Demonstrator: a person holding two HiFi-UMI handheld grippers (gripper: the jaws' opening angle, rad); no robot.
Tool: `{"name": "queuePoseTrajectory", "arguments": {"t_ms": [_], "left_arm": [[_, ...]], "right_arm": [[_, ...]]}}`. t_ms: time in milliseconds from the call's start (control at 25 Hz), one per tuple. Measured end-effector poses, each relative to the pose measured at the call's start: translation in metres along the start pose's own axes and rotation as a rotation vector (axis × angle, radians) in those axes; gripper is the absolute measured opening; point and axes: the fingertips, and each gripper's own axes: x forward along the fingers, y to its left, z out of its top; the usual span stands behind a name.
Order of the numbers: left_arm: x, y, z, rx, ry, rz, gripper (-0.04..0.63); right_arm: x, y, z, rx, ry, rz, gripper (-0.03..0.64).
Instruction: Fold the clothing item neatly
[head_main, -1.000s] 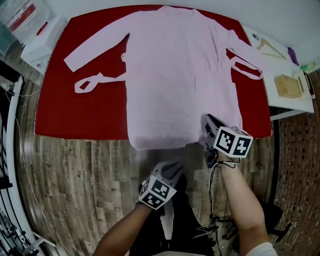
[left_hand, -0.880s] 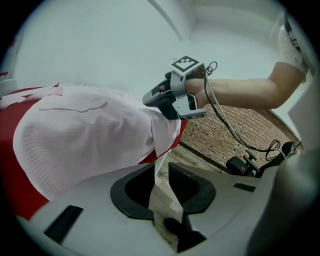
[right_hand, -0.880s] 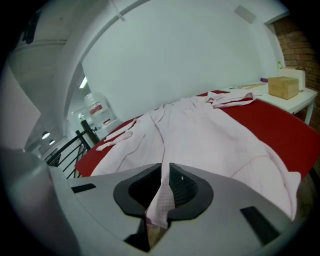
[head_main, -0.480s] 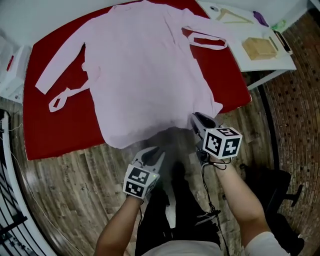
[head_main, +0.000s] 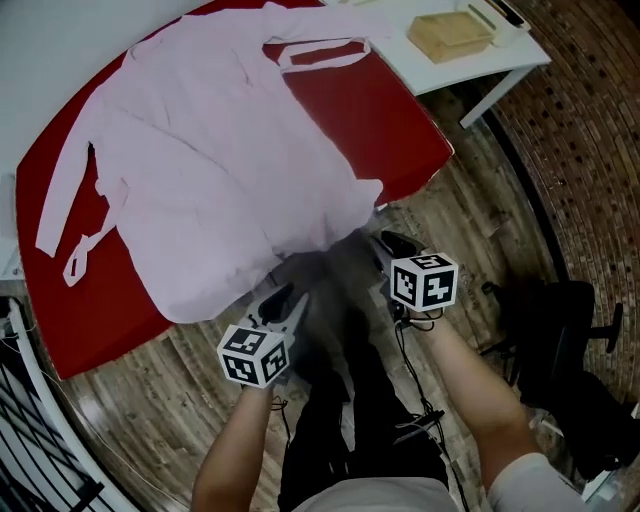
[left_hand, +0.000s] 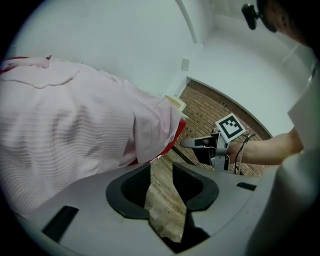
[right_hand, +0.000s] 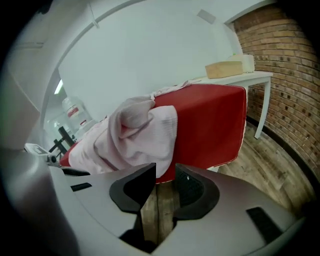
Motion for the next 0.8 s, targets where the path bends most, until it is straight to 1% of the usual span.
{"name": "queuePoseTrajectory", "arguments": {"t_ms": [120,200,240,360,440,520,640,680,720,800], "left_arm": [[0.013,-0.004,0.002,-0.024,-0.002,-0.007,0.117],[0.021,-0.006,0.003,-0.024,0.011,-0.017,0.117],[0.027,-0.007,0.004,-0.025,0.017,-0.021,0.117],[0.041,-0.008,0.008,-0.027,0.022,-0.024,0.117],[0.045,-0.008,0.009,-0.03,0.023,-0.022,0.117],[0.047,-0.007,0.01,-0.035,0.026,-0.019,0.117],[0.05,-0.005,0.009,-0.044,0.029,-0.015,0.117],[0.05,-0.004,0.009,-0.047,0.03,-0.015,0.117],[0.051,-0.004,0.008,-0.05,0.03,-0.015,0.117],[0.052,-0.001,0.007,-0.065,0.032,-0.016,0.117]], "right_arm": [[0.002,-0.018,0.014,-0.134,-0.029,-0.03,0.1],[0.0,-0.021,0.032,-0.215,-0.084,-0.026,0.1],[-0.001,-0.022,0.044,-0.243,-0.117,-0.011,0.1],[-0.006,-0.017,0.079,-0.28,-0.206,0.049,0.1],[-0.008,-0.01,0.093,-0.293,-0.235,0.084,0.1],[-0.004,-0.004,0.099,-0.309,-0.236,0.107,0.099],[-0.001,-0.003,0.1,-0.364,-0.228,0.086,0.097],[-0.001,-0.001,0.097,-0.391,-0.219,0.092,0.097],[0.0,0.003,0.092,-0.417,-0.201,0.109,0.088],[0.006,0.013,0.081,-0.445,-0.153,0.148,0.047]]}}
